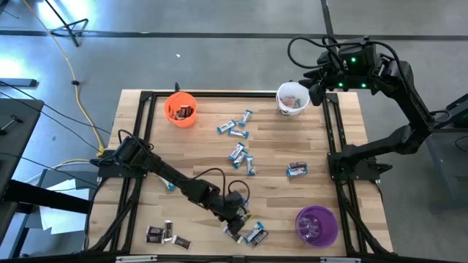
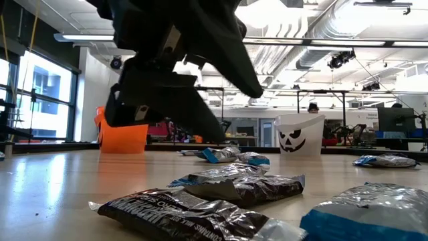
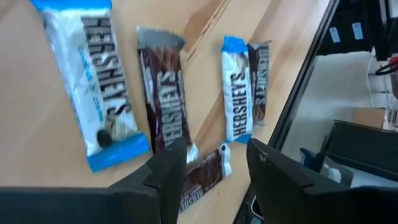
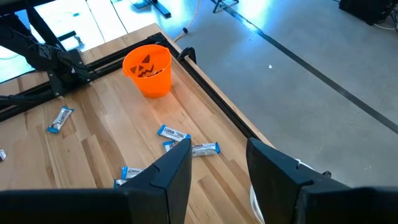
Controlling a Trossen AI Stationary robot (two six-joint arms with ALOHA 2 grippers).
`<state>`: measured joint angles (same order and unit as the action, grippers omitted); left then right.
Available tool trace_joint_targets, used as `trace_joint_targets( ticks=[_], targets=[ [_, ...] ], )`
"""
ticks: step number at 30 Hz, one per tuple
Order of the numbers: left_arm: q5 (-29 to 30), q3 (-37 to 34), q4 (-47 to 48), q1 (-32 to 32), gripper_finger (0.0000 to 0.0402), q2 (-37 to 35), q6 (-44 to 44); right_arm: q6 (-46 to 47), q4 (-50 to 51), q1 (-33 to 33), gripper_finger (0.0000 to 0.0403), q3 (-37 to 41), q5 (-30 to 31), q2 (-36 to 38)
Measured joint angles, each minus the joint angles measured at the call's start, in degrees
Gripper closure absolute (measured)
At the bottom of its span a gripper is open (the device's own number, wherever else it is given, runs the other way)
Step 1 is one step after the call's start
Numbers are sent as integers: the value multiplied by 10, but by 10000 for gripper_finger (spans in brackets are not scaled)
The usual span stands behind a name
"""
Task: Sort candy
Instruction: Put the brown chocolate into the orange bucket
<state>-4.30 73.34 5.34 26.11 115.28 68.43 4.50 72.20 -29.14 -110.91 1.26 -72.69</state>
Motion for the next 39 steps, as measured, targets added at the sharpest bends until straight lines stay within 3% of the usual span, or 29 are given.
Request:
trace_joint_targets(
  ticks=[7, 16, 24, 33, 39],
  targets=[
    [0, 25, 18, 3, 244, 0, 67, 0, 0, 0, 253, 0, 0, 0],
    [75, 137, 164, 24, 229, 3, 66, 0, 0, 0, 253, 0, 0, 0],
    [60, 240, 232, 30, 208, 66, 108, 0, 0, 0, 253, 0, 0, 0],
    [64, 376, 416, 30, 208, 118, 105, 0, 0, 0, 253, 0, 0, 0],
    [65, 418, 473, 27, 208, 153, 108, 0, 0, 0, 253, 0, 0, 0]
  ],
)
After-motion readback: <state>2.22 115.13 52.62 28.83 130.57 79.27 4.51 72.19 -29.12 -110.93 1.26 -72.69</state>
